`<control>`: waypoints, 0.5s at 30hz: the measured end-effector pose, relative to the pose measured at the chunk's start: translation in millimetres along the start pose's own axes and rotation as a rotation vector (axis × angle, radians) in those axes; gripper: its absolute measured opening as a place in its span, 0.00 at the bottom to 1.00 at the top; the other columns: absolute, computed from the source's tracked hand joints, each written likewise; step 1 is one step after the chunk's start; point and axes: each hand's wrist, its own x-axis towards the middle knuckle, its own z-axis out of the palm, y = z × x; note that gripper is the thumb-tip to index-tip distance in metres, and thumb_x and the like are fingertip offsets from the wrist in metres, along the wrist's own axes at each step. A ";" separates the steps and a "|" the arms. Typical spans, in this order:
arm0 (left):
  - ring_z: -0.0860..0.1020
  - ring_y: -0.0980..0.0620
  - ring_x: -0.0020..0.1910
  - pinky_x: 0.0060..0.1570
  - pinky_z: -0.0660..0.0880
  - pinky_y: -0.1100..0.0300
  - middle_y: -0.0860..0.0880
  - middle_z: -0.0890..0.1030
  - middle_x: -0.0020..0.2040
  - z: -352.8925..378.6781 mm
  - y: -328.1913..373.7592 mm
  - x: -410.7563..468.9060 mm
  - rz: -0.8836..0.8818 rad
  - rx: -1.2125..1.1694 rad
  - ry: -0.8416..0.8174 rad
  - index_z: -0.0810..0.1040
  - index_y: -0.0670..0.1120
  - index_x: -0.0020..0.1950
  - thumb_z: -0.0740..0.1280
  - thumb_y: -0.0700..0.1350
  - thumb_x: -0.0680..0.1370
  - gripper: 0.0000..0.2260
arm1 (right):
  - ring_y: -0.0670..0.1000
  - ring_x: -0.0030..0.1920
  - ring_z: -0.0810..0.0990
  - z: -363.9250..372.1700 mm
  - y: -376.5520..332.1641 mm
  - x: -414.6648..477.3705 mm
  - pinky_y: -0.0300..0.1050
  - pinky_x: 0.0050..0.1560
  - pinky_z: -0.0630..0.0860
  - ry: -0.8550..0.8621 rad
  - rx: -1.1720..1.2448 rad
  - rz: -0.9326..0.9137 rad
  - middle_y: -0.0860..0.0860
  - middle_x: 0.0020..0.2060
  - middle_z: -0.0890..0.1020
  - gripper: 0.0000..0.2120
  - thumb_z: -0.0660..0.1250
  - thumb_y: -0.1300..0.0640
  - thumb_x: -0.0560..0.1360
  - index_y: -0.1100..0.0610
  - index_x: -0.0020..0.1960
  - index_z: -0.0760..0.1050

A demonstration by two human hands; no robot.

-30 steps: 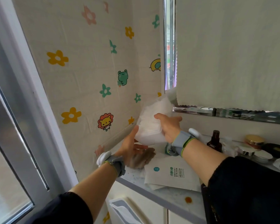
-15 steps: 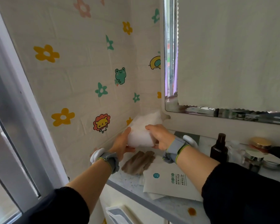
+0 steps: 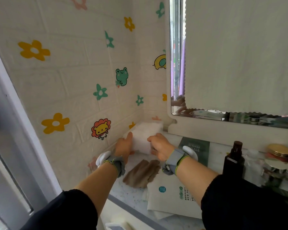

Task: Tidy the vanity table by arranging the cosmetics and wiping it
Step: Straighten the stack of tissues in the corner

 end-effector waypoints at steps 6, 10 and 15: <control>0.73 0.39 0.58 0.59 0.71 0.46 0.39 0.73 0.60 8.7 -2.3 3.0 0.035 0.025 0.060 0.65 0.39 0.65 0.59 0.56 0.78 0.24 | 0.51 0.48 0.67 4.9 -0.1 6.5 0.47 0.56 0.72 -0.061 0.077 -0.009 0.53 0.55 0.65 0.28 0.57 0.69 0.76 0.58 0.75 0.57; 0.73 0.33 0.62 0.59 0.71 0.44 0.32 0.73 0.62 8.2 -2.7 6.8 0.092 0.068 0.001 0.70 0.34 0.64 0.57 0.52 0.80 0.23 | 0.50 0.54 0.68 7.2 -1.6 8.4 0.47 0.59 0.71 -0.078 0.130 -0.021 0.53 0.66 0.66 0.32 0.57 0.71 0.76 0.57 0.77 0.55; 0.74 0.45 0.47 0.52 0.69 0.51 0.42 0.73 0.49 12.4 1.5 10.7 0.092 0.047 -0.041 0.70 0.44 0.47 0.57 0.45 0.81 0.07 | 0.54 0.69 0.64 9.5 -0.9 7.3 0.49 0.64 0.69 -0.111 0.170 -0.016 0.51 0.74 0.61 0.33 0.56 0.71 0.76 0.57 0.78 0.53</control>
